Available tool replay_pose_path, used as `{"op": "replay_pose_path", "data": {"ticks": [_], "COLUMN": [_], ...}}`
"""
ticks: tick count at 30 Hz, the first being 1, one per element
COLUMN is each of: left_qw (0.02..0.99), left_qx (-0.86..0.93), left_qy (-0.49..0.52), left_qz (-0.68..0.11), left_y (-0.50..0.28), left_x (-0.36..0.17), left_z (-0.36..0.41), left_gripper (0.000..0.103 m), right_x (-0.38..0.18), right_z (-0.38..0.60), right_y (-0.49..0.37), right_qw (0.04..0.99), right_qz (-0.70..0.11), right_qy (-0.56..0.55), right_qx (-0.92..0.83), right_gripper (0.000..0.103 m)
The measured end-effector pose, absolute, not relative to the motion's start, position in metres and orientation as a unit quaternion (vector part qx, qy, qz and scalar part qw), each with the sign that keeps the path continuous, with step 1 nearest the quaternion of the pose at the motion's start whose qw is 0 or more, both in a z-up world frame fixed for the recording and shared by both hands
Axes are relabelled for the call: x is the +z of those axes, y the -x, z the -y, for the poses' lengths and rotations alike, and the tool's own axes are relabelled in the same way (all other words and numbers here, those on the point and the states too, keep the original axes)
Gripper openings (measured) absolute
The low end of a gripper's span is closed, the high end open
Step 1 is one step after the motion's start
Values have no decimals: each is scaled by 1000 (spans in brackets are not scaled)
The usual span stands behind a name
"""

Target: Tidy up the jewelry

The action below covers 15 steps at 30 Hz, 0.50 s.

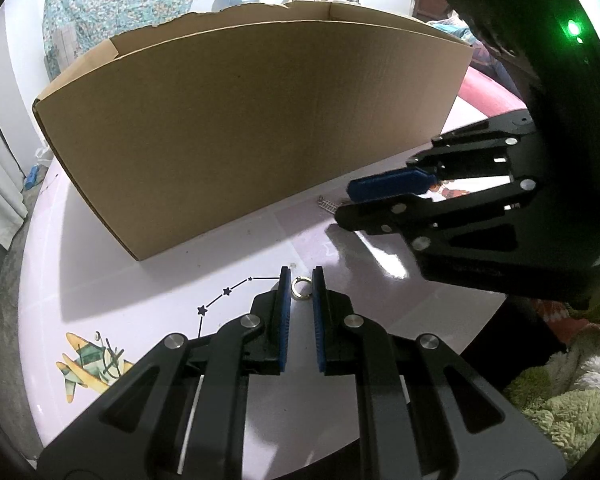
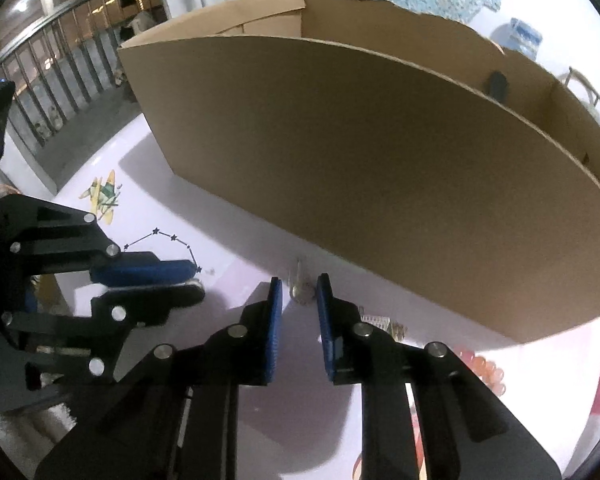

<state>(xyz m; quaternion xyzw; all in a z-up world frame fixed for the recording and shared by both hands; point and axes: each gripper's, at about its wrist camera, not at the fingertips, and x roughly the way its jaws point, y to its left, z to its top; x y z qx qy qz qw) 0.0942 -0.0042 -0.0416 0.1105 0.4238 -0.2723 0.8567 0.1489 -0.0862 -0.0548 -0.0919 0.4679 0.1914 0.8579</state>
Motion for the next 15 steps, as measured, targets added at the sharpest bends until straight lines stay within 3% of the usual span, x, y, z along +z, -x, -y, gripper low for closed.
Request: {"op": "replay_pose_path", "data": {"ticks": [15], "left_qw": [857], "left_qx": [-272], "left_qy": [-109], "left_qz": [-423], "left_y": [-95], "left_x": [-40], "left_z": [6], "left_gripper": [10], "right_x": [-56], "right_z": [96], "right_y": [-150], "right_qw": [860], "right_qz": [-466], "right_qy": [65], "right_qx": [198], "right_gripper": [18]}}
